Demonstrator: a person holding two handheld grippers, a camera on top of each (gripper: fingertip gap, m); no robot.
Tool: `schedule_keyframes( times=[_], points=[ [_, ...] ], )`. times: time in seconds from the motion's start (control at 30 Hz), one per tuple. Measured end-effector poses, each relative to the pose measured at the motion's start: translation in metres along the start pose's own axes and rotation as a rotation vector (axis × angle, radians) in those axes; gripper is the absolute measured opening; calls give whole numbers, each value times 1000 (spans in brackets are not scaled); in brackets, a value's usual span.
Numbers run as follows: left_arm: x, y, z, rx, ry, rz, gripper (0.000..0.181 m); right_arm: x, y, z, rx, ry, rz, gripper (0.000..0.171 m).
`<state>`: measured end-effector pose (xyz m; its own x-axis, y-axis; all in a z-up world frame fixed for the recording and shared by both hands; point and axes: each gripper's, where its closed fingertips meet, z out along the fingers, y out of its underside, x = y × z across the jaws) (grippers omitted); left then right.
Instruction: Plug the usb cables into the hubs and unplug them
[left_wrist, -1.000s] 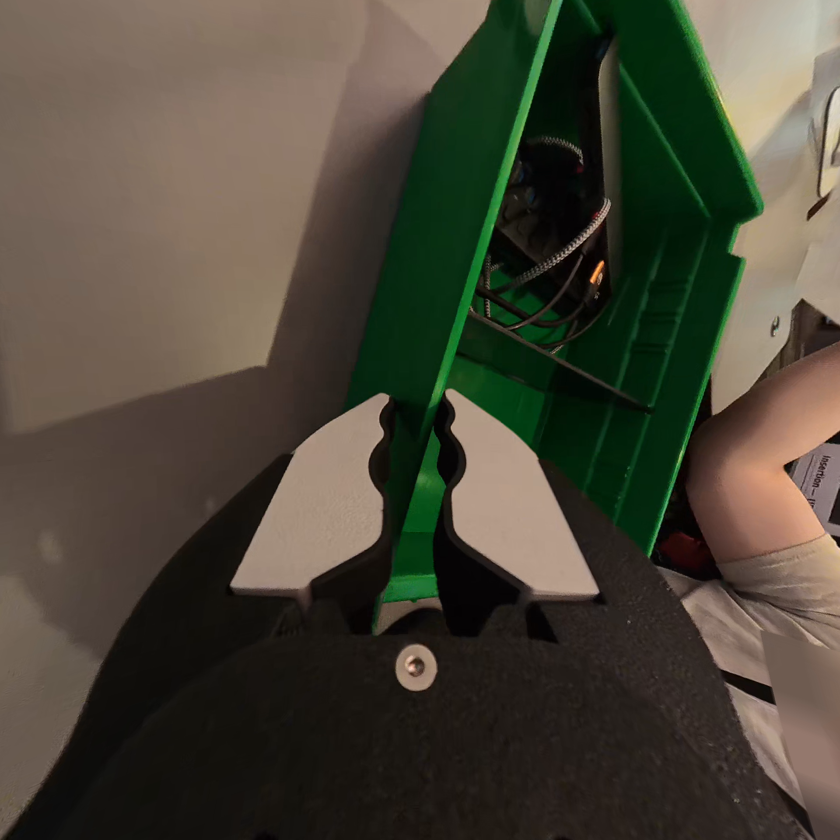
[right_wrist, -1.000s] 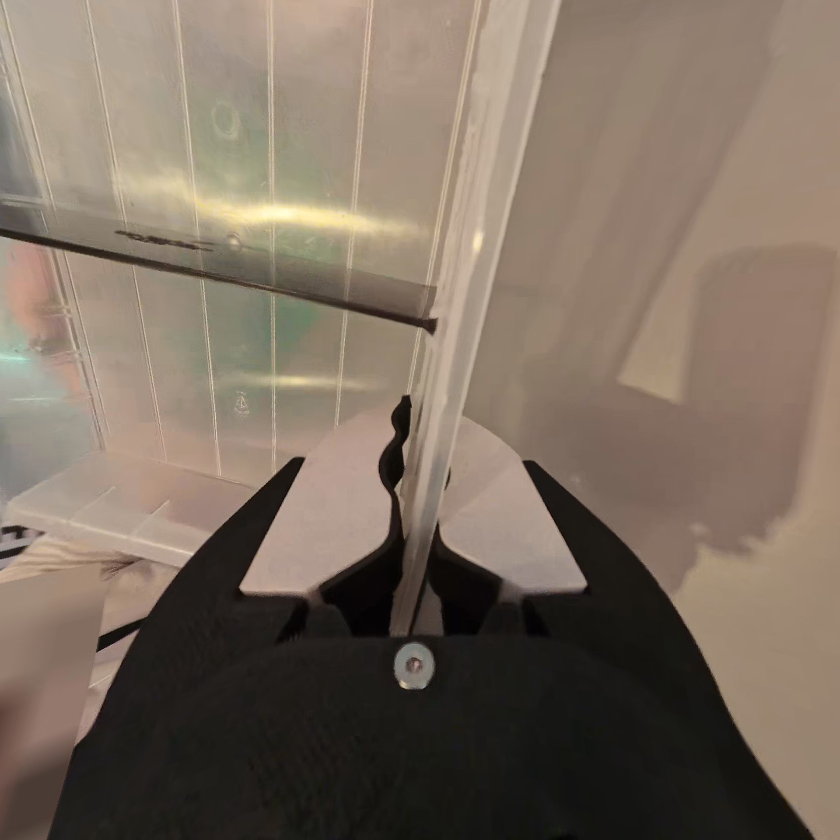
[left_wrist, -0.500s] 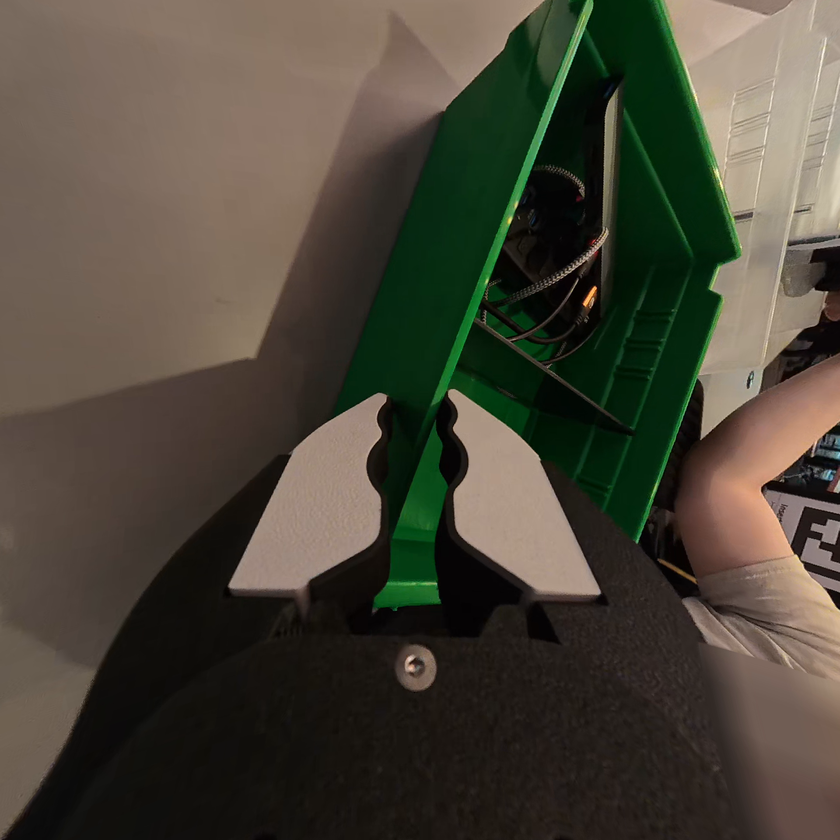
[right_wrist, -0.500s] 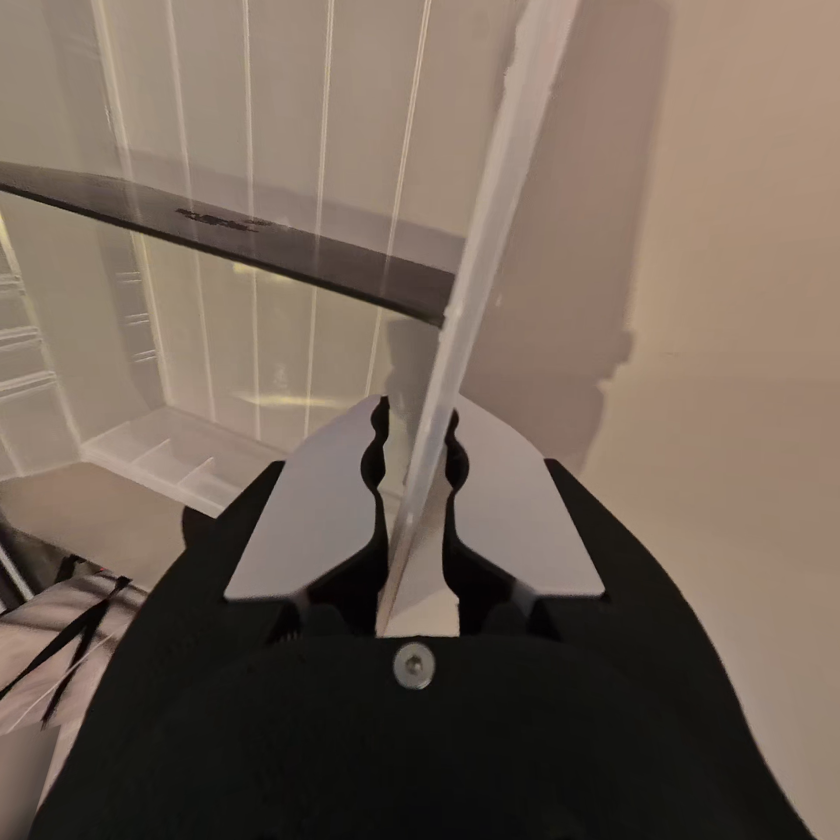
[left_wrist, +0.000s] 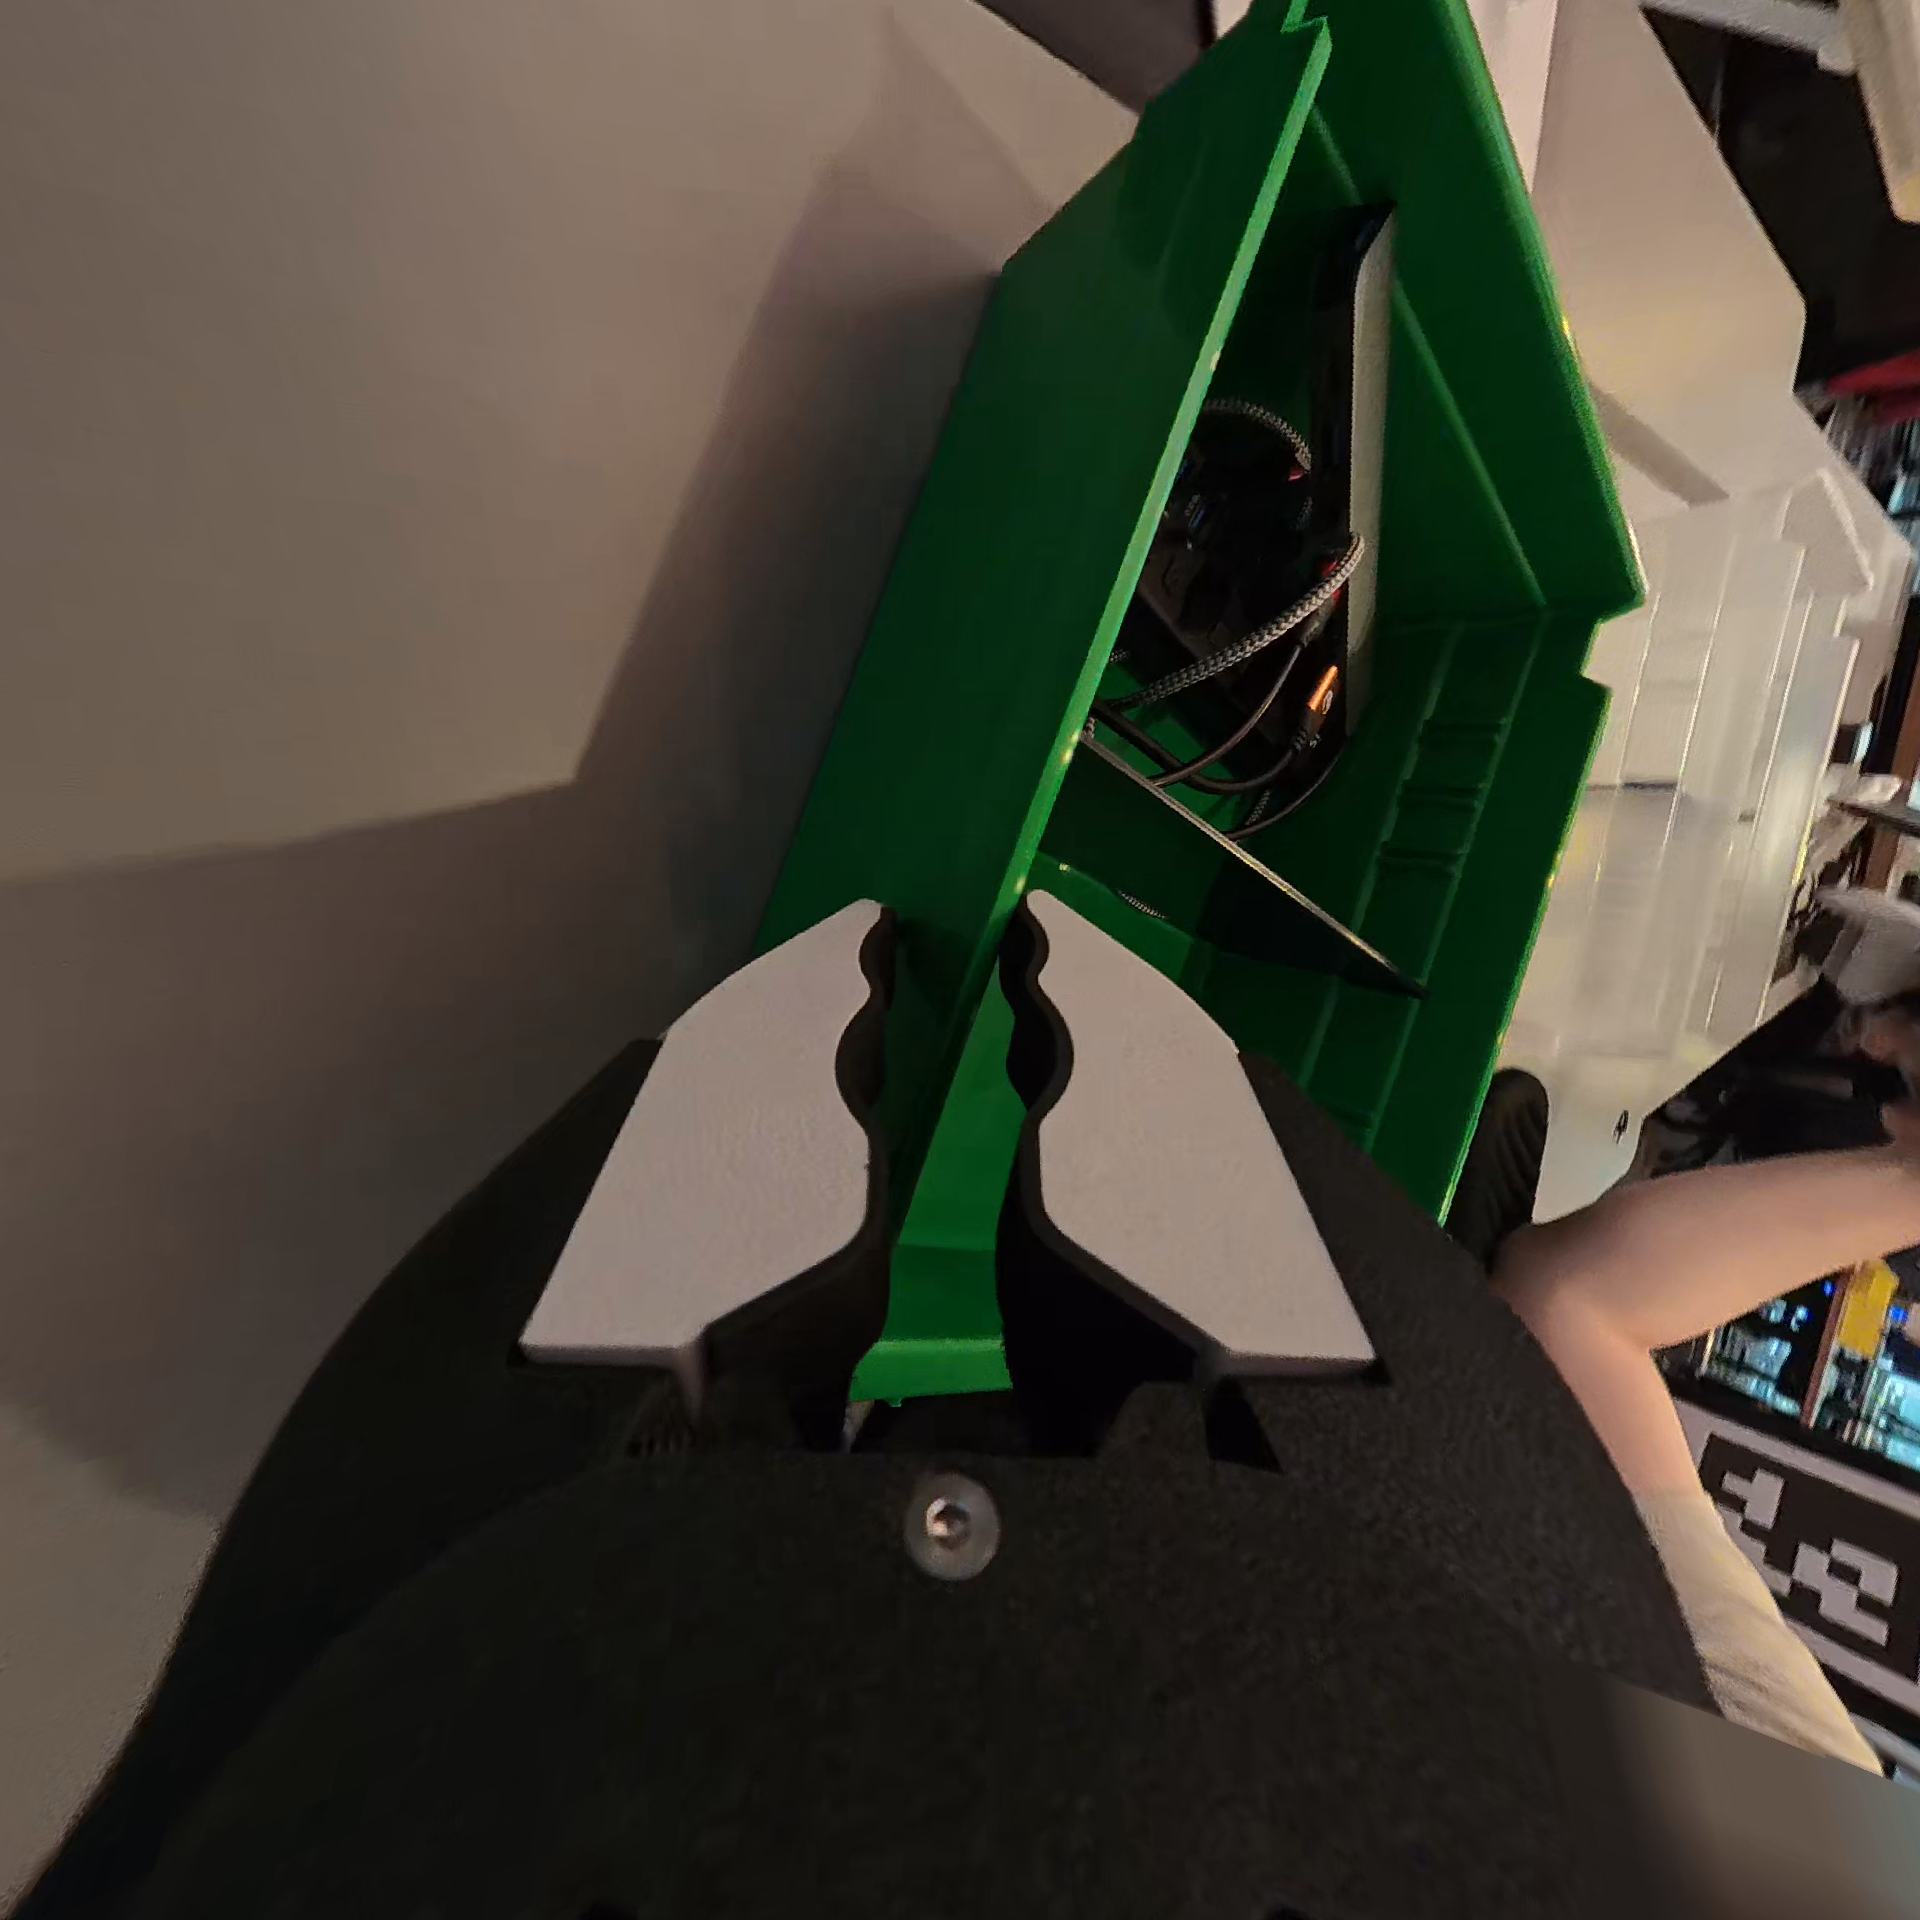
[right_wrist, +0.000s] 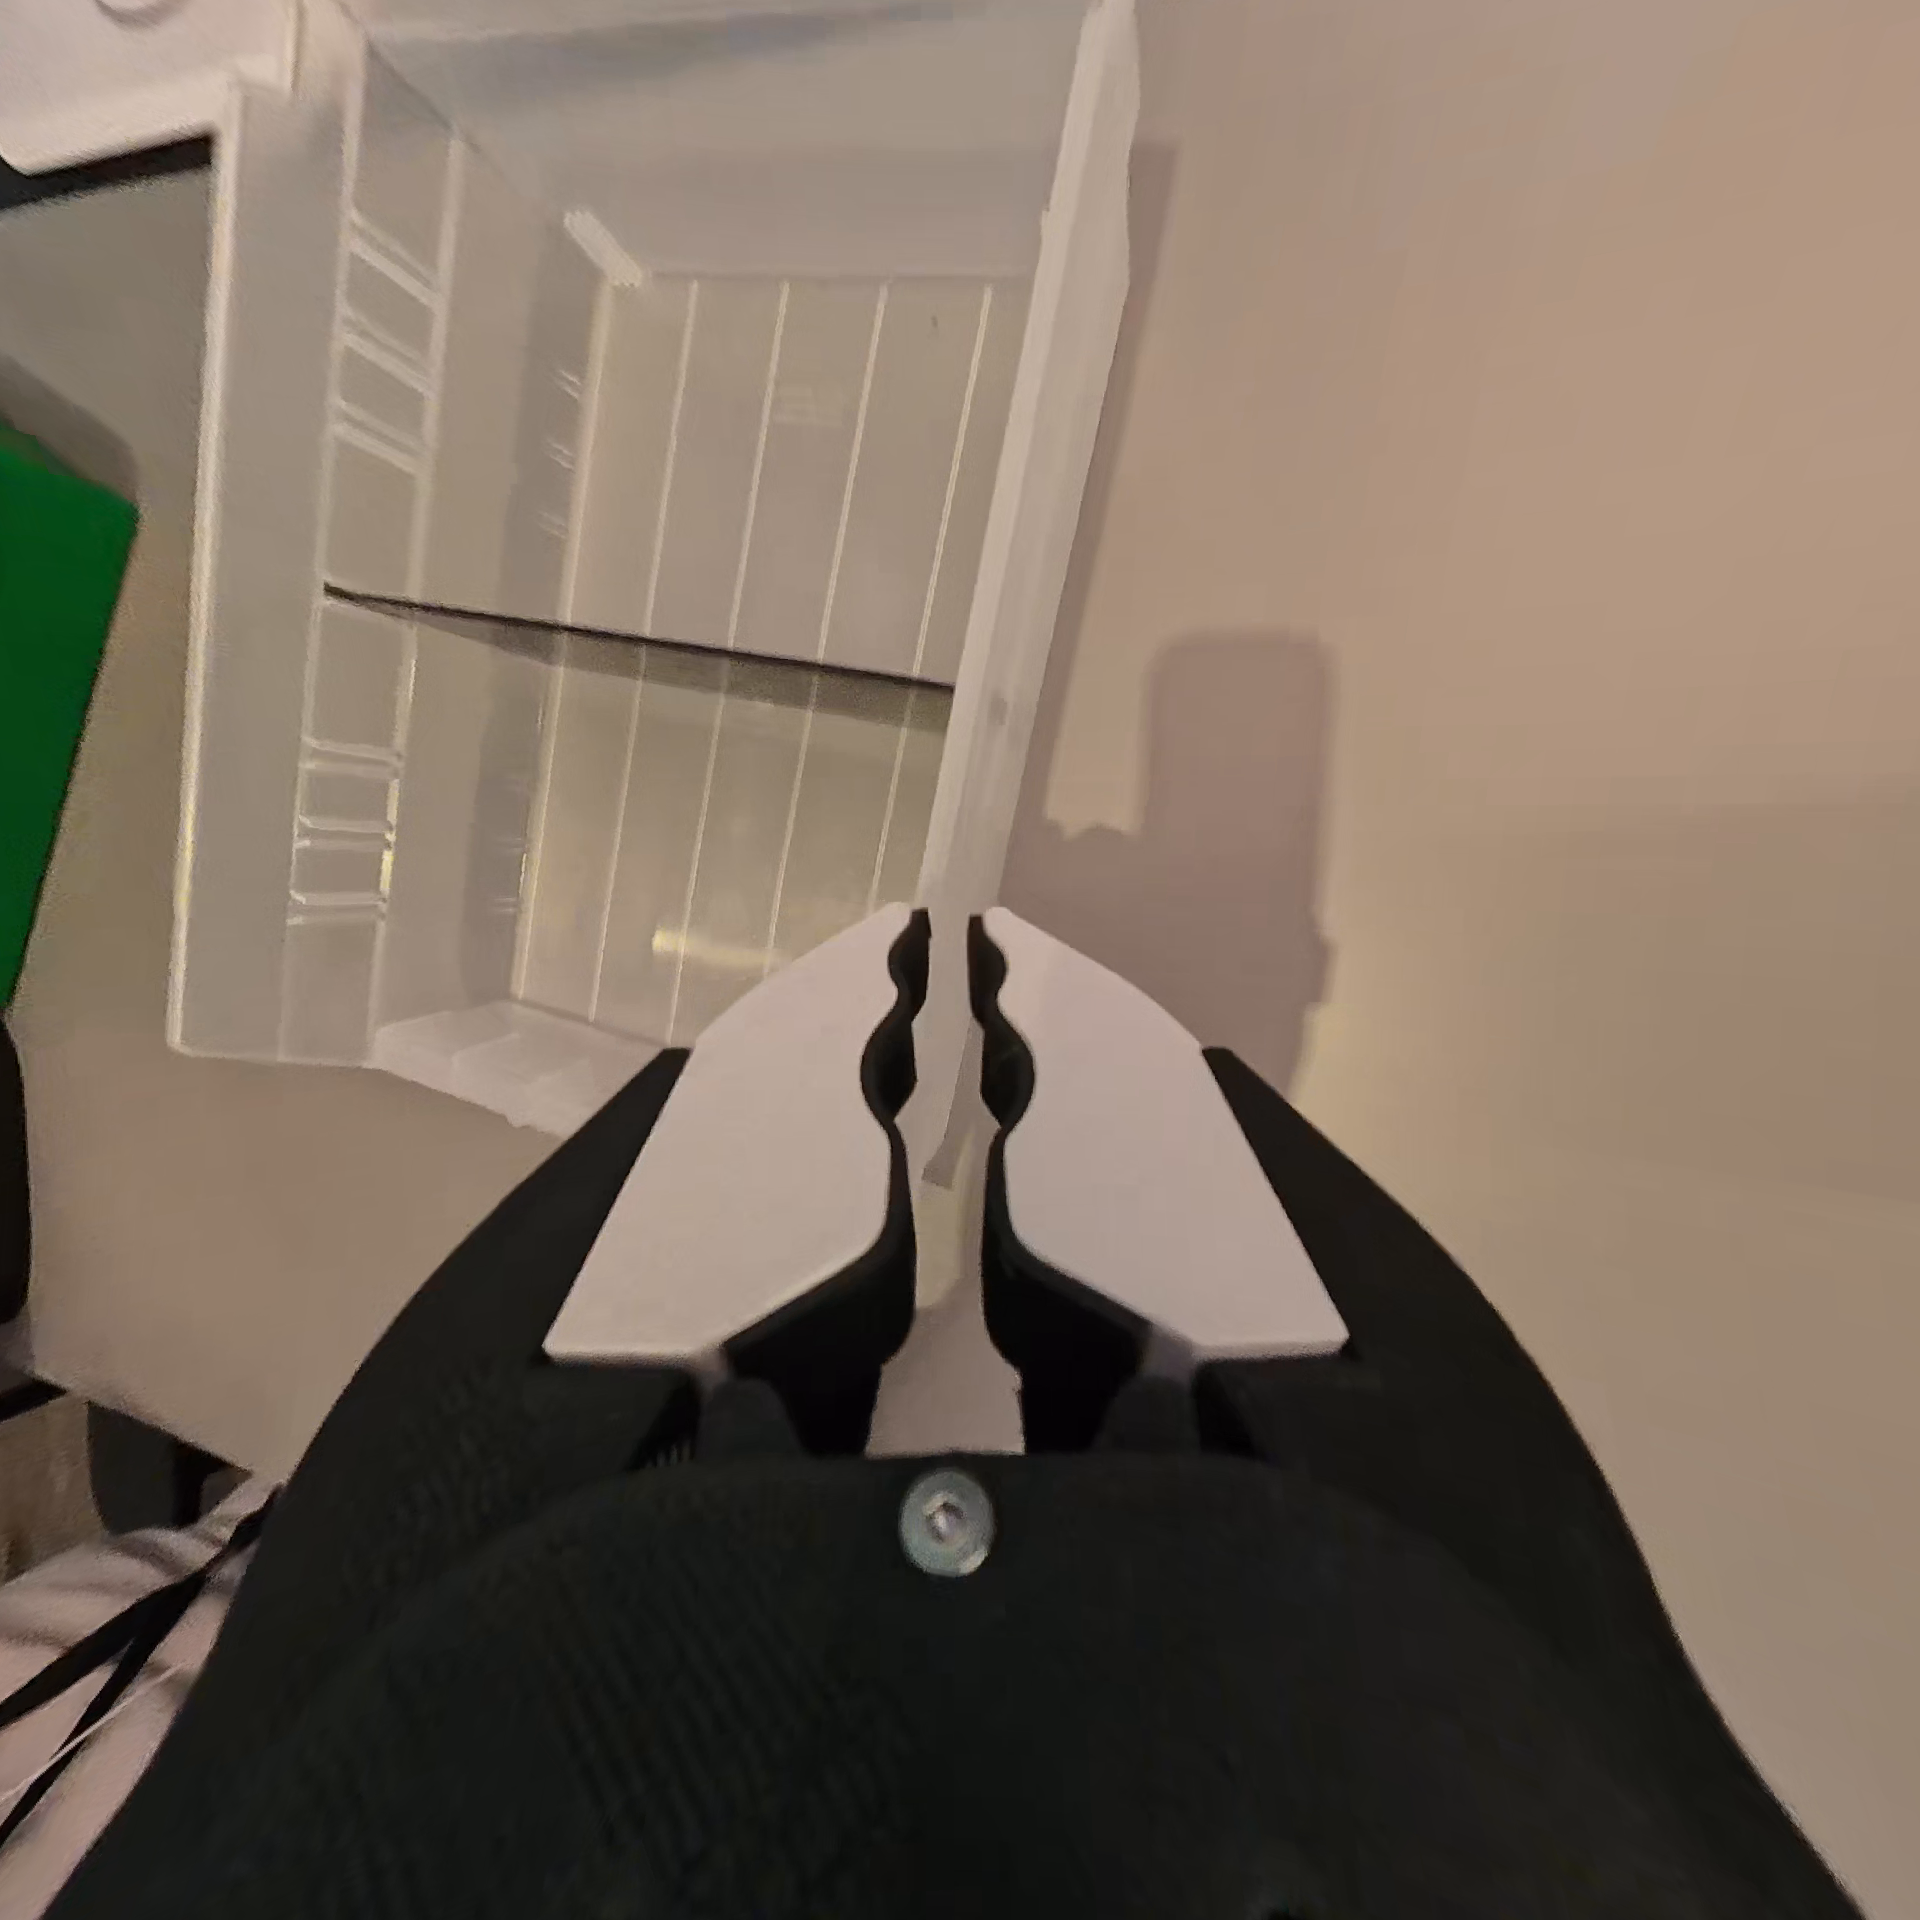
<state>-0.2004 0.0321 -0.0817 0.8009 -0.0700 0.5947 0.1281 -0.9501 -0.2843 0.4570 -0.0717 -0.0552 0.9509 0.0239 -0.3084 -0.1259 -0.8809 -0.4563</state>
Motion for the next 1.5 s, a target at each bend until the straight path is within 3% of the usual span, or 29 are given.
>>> schedule_keyframes(
  times=[0.27, 0.5, 0.63, 0.73, 0.87, 1.23, 1.5],
  points=[
    [-32, -10, -24, 154, -39, -112, 18, 9, 10, 20, -112, 14, 85, 1],
    [-48, -16, -43, 259, -54, -155, 15, -4, -3, 3, -39, -10, 79, 2],
    [-46, -27, -56, 350, -85, -108, 7, -9, 2, 15, -96, -6, 45, 26],
    [-46, -26, -56, 344, -62, -130, 7, 0, 18, 32, -233, 59, 52, 27],
    [-44, -24, -55, 333, -28, -154, 7, -4, 19, 44, -293, 43, 80, 8],
    [-23, -3, -49, 184, -40, -104, 15, 33, 23, 28, -233, 137, 104, 6],
    [-22, -8, -50, 168, -173, 32, 22, 32, 18, 32, -219, 147, 6, 6]
  ],
)
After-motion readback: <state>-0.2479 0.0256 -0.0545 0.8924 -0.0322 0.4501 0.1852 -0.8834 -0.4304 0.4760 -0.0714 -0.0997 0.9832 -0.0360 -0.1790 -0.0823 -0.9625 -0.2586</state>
